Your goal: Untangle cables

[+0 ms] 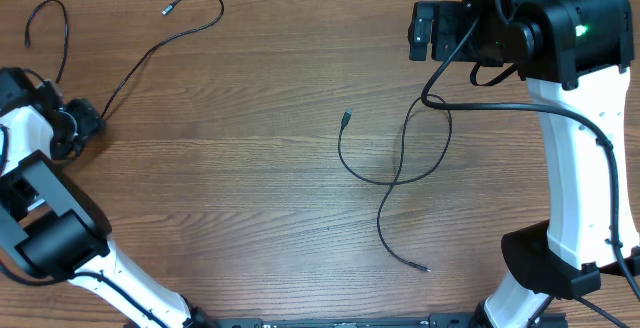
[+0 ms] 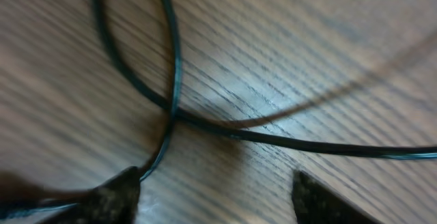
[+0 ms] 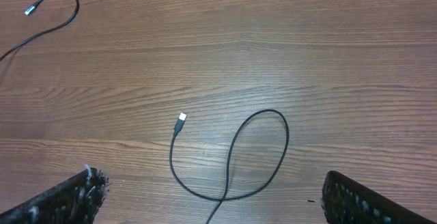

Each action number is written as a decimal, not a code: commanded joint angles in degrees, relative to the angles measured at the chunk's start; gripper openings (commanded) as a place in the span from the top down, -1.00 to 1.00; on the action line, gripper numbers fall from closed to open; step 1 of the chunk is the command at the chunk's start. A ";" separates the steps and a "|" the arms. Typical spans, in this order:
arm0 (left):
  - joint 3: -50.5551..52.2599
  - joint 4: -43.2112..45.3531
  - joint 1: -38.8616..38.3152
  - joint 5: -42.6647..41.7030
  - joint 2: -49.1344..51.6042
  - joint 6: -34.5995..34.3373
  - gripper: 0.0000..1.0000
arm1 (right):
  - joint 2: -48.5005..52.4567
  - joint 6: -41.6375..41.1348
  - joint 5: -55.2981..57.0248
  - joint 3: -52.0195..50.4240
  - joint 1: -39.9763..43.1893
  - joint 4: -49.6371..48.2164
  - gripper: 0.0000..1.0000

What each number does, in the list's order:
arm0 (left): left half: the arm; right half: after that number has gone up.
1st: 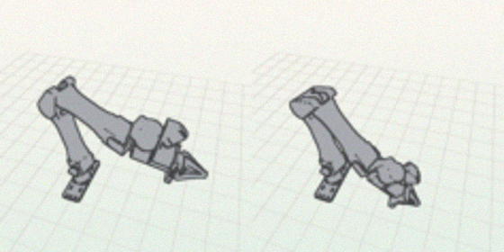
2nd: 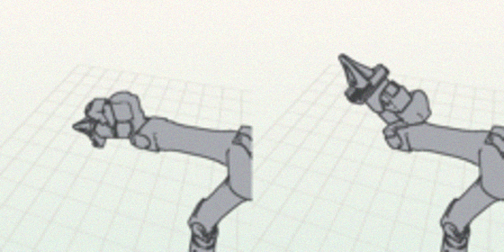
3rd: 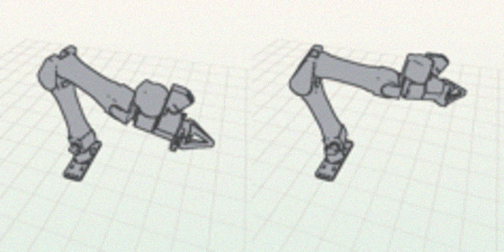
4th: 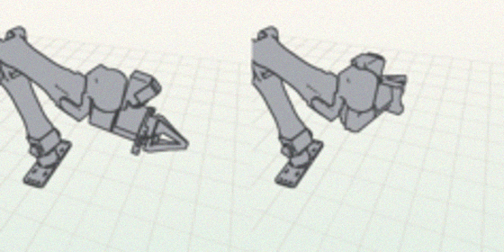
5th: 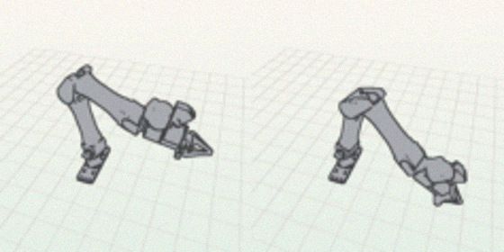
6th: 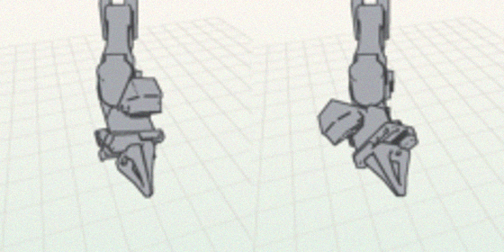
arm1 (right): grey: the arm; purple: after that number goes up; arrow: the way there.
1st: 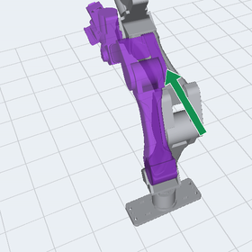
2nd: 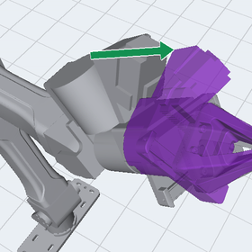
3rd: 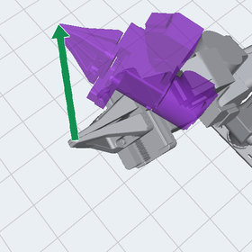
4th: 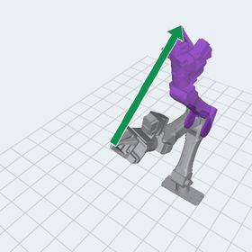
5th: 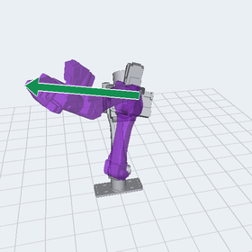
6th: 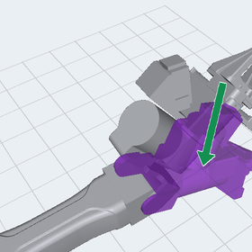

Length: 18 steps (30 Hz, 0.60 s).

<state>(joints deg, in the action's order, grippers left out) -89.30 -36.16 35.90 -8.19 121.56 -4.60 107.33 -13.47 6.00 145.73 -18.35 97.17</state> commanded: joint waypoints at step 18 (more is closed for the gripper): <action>-0.42 2.16 1.03 6.27 6.40 7.13 -0.27 | -0.70 -0.02 0.42 -0.17 0.11 -0.15 -1.00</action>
<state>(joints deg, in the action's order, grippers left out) -89.36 -33.78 36.51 -2.02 125.14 0.86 107.33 -13.47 5.98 145.73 -18.37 97.17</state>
